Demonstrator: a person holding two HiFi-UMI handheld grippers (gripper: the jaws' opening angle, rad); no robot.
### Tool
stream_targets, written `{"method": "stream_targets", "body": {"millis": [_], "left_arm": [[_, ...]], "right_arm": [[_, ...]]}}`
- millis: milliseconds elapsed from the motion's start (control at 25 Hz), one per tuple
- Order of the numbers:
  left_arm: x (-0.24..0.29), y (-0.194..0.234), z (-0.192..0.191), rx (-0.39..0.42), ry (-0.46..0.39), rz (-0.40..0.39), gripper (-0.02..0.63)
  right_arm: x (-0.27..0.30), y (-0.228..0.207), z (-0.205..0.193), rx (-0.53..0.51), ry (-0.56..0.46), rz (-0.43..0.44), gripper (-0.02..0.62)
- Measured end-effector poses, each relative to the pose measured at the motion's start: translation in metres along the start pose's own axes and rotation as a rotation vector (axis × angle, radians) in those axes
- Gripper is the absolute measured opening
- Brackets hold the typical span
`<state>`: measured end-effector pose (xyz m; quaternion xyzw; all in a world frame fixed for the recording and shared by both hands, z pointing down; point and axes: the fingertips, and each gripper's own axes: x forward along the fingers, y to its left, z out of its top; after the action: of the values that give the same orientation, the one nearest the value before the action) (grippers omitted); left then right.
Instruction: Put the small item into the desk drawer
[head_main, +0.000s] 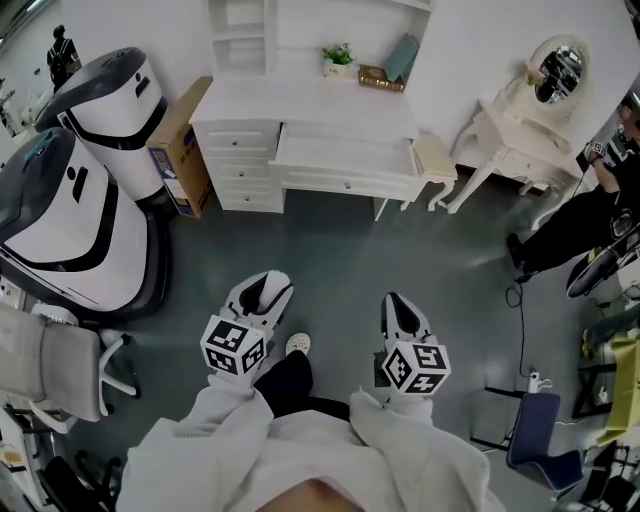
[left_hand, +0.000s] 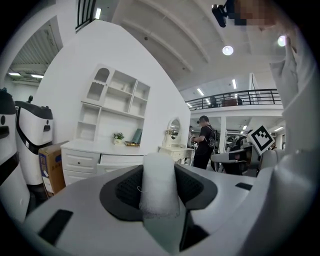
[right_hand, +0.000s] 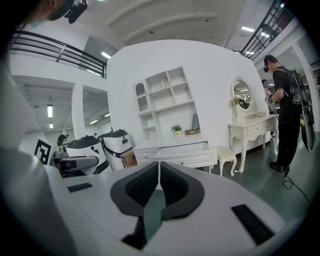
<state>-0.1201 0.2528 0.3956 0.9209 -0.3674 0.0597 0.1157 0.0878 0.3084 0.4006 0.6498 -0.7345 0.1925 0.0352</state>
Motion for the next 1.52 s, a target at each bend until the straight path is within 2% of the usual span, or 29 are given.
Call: {"method": "stream_targets", "body": {"millis": [480, 800, 960, 1520], "left_arm": [[0.063, 0.071, 0.032, 0.002, -0.01, -0.009, 0.192], [0.094, 0.115, 0.029, -0.007, 0.007, -0.018, 0.192], [0.099, 0.127, 0.024, -0.006, 0.021, -0.027, 0.192], [0.096, 0.155, 0.01, -0.021, 0.052, 0.032, 0.192]], "right_arm": [[0.086, -0.006, 0.036, 0.001, 0.001, -0.015, 0.038], [0.139, -0.004, 0.036, 0.02, 0.015, -0.026, 0.038], [0.156, -0.001, 0.031, 0.041, 0.025, -0.022, 0.038], [0.196, 0.01, 0.022, 0.056, 0.065, 0.035, 0.038]]}}
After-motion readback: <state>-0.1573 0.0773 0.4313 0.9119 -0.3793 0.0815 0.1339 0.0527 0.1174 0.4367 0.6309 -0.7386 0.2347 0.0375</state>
